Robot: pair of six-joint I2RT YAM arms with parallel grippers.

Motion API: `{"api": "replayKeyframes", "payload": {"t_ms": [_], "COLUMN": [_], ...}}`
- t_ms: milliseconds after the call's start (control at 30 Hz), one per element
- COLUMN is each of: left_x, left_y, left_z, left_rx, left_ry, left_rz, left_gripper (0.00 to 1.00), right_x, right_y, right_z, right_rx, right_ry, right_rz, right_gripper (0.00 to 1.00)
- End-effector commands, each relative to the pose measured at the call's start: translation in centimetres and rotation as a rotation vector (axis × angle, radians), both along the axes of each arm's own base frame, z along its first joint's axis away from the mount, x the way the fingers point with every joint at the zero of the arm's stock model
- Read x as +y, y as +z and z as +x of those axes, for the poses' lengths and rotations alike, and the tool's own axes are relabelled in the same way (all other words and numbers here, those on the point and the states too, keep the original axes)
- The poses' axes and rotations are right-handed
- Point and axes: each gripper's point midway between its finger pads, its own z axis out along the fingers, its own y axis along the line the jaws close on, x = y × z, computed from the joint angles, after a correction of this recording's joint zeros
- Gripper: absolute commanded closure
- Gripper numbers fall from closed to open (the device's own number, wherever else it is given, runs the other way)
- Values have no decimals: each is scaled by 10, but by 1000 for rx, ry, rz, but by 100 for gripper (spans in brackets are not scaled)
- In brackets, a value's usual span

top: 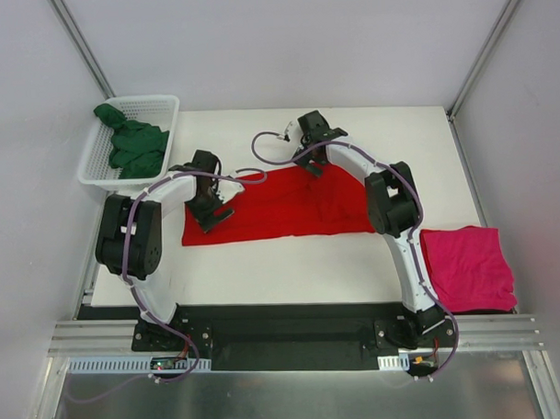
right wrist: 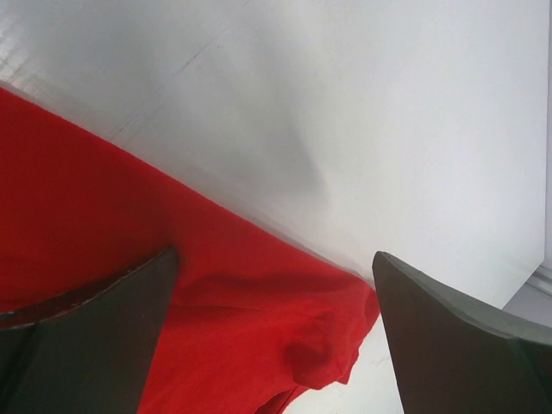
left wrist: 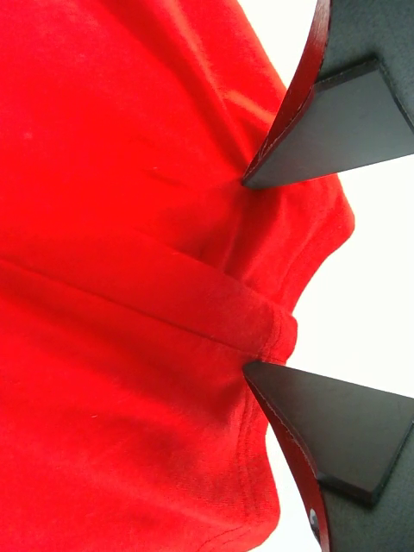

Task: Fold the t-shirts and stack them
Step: Fold the other side of the tshirt into a rectangle

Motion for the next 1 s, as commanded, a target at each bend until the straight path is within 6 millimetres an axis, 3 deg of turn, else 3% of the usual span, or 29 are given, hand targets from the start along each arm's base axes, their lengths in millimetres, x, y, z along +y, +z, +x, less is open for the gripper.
{"api": "replayKeyframes", "payload": {"t_ms": [0,167,367,567,800,967], "left_x": [0,-3,-3,-3,-6,-6], "left_y": [12,20,19,16,13,15], "left_z": [-16,-3,-4,-3,1,4], "left_rx": [22,-2,1,9,14,7], "left_ry": [-12,11,15,31,41,38], "left_rz": [-1,-10,-11,-13,-18,-17], "left_gripper": [18,17,17,17,18,18], "right_x": [-9,7,46,97,141,159], "right_y": [-3,21,60,60,69,49], "right_z": [0,-8,-18,-36,-51,-70], "right_rx": [3,-5,-3,105,161,259], "right_ry": [-14,-7,34,130,195,226], "right_rz": [-43,41,260,395,549,588], "right_gripper": [0,0,0,0,0,0]}}
